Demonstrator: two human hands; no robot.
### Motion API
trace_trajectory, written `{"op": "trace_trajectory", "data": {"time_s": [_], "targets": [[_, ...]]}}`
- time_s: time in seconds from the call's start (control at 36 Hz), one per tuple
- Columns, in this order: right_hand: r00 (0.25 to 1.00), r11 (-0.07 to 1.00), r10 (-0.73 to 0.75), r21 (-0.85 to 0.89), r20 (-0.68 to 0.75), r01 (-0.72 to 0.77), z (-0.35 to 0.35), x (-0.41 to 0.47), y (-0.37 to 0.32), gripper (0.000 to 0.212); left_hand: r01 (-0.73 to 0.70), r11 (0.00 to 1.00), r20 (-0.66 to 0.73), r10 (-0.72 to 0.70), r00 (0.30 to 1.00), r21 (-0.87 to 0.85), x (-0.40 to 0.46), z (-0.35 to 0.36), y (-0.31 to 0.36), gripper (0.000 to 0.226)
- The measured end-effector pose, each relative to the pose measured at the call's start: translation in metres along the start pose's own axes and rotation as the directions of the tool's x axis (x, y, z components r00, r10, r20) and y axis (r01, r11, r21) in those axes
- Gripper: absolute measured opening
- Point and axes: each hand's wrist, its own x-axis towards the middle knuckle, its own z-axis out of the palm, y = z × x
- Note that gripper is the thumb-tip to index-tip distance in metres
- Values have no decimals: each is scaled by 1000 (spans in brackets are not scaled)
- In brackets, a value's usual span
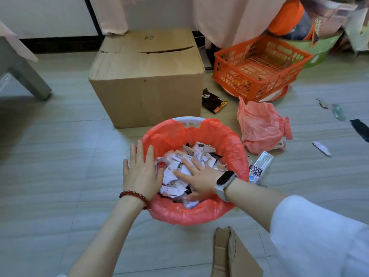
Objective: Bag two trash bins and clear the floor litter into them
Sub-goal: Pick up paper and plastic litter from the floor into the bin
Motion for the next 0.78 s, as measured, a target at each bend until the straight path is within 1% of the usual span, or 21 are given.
{"op": "trace_trajectory", "data": {"time_s": [0.06, 0.08, 0.17, 0.25, 0.33, 0.39, 0.44, 0.47, 0.53, 0.58, 0.64, 0.67, 0.69, 0.72, 0.78], "targets": [[1000, 1000, 3, 16, 20, -4, 3, 4, -1, 81, 2, 1000, 4, -2, 1000, 7, -1, -1, 0, 59], [1000, 999, 1, 52, 29, -2, -2, 4, 0, 77, 12, 1000, 6, -12, 1000, -11, 0, -3, 1, 58], [1000, 970, -25, 240, 6, 23, -25, -5, 3, 63, 42, 992, -7, -43, 999, -120, 4, -9, 7, 50], [991, 941, -65, 324, -120, 101, -51, -28, 9, 54, -42, 973, -132, 12, 991, -225, 11, -18, 25, 41], [958, 877, -63, 444, -279, 187, -72, -61, 21, 45, -166, 927, -243, 84, 966, -336, 20, -29, 58, 42], [927, 861, 14, 476, -374, 179, -82, -86, 35, 38, -240, 869, -267, 131, 955, -432, 26, -34, 88, 42], [878, 838, 135, 526, -460, 147, -81, -114, 58, 31, -322, 818, -288, 201, 936, -476, 31, -33, 122, 33], [847, 813, 199, 566, -493, 139, -77, -126, 70, 28, -357, 800, -289, 239, 927, -482, 31, -31, 138, 29], [789, 721, 338, 680, -512, 132, -62, -155, 96, 24, -416, 768, -269, 321, 908, -487, 28, -22, 173, 26], [728, 617, 489, 780, -480, 100, -37, -190, 122, 22, -480, 725, -213, 435, 875, -494, 19, -6, 212, 26], [674, 510, 632, 860, -383, 11, -3, -227, 143, 21, -516, 705, -88, 548, 832, -486, 3, 18, 248, 26], [651, 436, 691, 900, -314, -29, 19, -244, 152, 21, -530, 703, -10, 597, 802, -475, -6, 32, 264, 27], [623, 347, 746, 936, -237, -59, 41, -262, 159, 21, -553, 692, 64, 649, 758, -465, -17, 46, 279, 29], [577, 256, 801, 962, -158, -91, 69, -286, 165, 22, -587, 664, 139, 708, 692, -463, -31, 65, 298, 31], [521, 127, 852, 986, -51, -111, 109, -308, 167, 23, -633, 635, 248, 765, 594, -442, -48, 87, 309, 33]]}}
